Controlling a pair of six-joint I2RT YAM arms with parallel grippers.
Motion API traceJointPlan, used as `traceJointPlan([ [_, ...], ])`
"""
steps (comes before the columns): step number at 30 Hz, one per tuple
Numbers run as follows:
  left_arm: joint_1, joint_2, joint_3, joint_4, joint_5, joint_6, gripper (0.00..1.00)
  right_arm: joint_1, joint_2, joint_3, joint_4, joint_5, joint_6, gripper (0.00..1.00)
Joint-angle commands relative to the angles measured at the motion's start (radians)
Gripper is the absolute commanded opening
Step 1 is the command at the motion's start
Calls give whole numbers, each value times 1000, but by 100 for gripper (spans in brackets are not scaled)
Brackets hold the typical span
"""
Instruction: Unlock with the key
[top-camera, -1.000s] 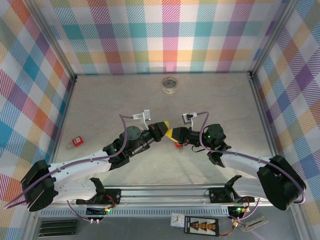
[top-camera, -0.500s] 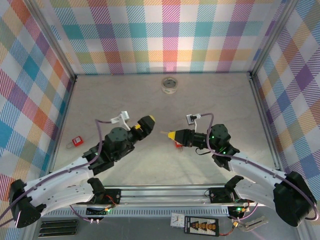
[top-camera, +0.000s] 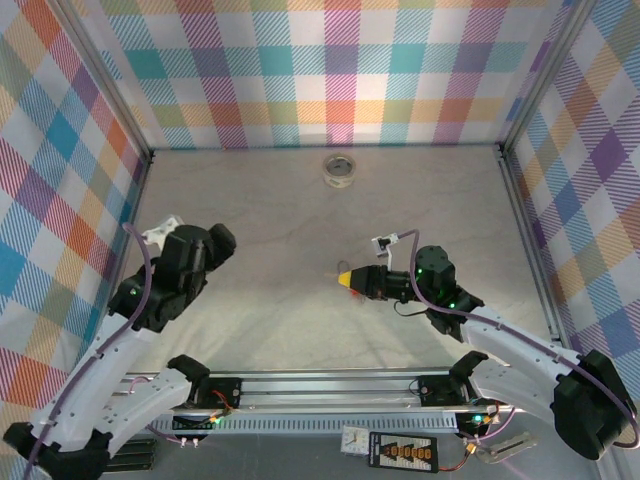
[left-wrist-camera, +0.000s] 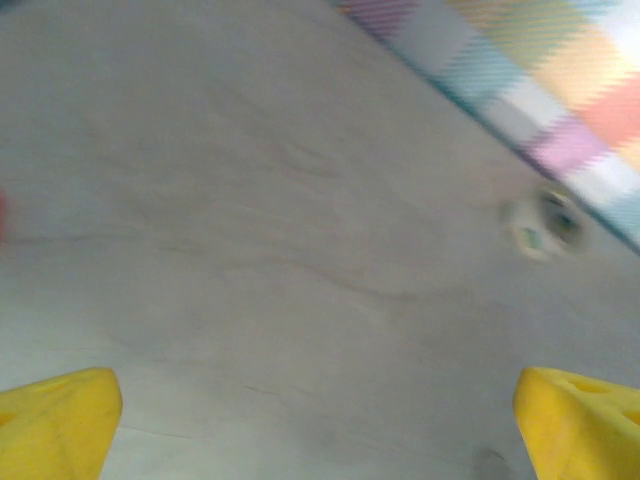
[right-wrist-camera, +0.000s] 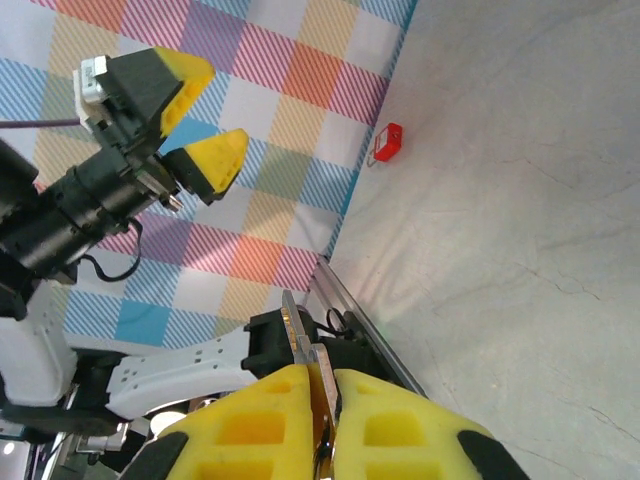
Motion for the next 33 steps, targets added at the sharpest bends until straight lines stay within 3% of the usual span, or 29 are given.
traceJointPlan([
  [1, 157, 97, 48, -134, 100, 169, 100, 3, -37, 51, -75, 4, -55, 0],
  [4, 307, 206, 66, -145, 165, 221, 100, 3, -67, 50, -115, 9, -70, 0],
  [9, 588, 285, 0, -10, 380, 224, 100, 3, -116, 41, -176, 12, -90, 0],
  [16, 767, 444, -49, 123, 479, 123, 100, 3, -142, 29, -221, 7, -108, 0],
  [21, 840, 508, -83, 212, 535, -43, 100, 3, -162, 6, -226, -3, -108, 0],
  [33, 866, 585, -146, 311, 464, -468, 100, 3, -216, -15, -304, 9, -137, 0],
])
